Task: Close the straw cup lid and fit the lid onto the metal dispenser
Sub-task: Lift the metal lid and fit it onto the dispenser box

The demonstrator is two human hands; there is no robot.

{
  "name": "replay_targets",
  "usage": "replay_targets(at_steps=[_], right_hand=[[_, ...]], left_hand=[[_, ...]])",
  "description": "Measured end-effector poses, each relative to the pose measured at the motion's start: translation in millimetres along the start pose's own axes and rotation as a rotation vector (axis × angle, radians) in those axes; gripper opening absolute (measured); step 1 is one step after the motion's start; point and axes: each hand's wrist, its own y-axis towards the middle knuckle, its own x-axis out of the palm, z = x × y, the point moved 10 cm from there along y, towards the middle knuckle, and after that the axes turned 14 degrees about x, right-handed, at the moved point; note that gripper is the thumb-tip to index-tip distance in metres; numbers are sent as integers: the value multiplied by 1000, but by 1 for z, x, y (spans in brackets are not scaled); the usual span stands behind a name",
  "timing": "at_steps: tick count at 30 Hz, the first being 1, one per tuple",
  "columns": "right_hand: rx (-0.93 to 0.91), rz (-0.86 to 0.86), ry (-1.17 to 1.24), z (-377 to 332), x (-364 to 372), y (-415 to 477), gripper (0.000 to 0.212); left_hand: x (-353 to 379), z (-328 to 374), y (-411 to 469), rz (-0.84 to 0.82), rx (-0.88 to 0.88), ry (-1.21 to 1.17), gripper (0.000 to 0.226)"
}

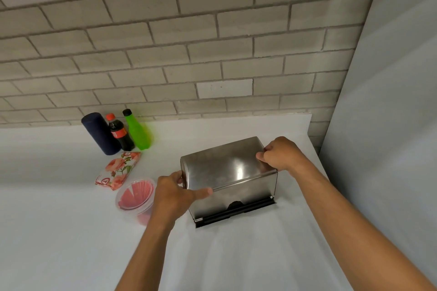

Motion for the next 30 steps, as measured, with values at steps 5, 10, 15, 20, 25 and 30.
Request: replay_targets(at_steps=[5, 10, 15, 20, 25, 30], right_hand=[[4, 6, -20, 0, 1, 0, 36], [-10, 9, -25, -1, 3, -1, 32], [-18, 14, -50, -1, 3, 0, 33], [-18, 12, -76, 0, 4, 0, 37], [-15, 14, -63, 1, 5, 1, 45], [-25, 16, -45, 3, 7, 4, 44]], left_hand=[[1, -1, 0, -4, 12, 8, 52], [3, -3, 0, -10, 17, 27, 61], [1, -3, 0, 0, 32, 61, 59], [5, -4, 0, -29, 50, 81, 60], [7, -7, -1, -39, 44, 75, 59], [8, -5, -6, -33, 49, 46, 51]])
